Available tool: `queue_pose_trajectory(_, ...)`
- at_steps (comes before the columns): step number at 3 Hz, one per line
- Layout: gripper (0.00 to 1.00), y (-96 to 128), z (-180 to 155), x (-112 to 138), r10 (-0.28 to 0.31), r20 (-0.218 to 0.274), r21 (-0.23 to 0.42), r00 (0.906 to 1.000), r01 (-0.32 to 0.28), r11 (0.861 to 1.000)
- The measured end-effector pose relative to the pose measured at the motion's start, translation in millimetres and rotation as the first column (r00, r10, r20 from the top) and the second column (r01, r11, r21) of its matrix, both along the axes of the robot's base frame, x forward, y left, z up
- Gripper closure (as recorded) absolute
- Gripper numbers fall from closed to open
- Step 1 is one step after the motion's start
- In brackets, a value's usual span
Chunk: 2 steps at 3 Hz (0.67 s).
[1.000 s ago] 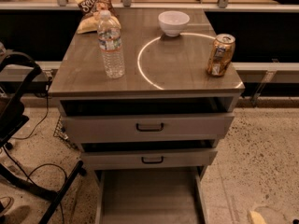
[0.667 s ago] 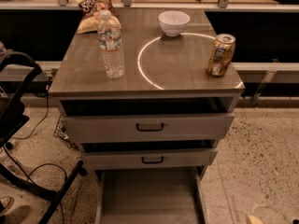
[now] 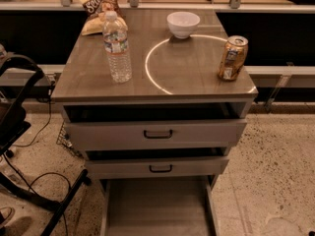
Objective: Close bottom drawer
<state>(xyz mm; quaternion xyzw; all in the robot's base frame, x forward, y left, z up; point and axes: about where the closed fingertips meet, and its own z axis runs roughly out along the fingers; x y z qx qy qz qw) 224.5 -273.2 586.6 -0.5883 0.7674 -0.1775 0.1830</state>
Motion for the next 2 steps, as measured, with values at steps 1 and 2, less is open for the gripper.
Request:
queue_pose_trajectory(1,0.95,-5.0,-12.3,1.6,-0.053,-0.023,0.007,0.9983,0.054,0.999)
queue_pose_trajectory(2,1.0,-4.6,-40.6,20.1,-0.123,-0.066,0.033,0.9902,0.125,0.992)
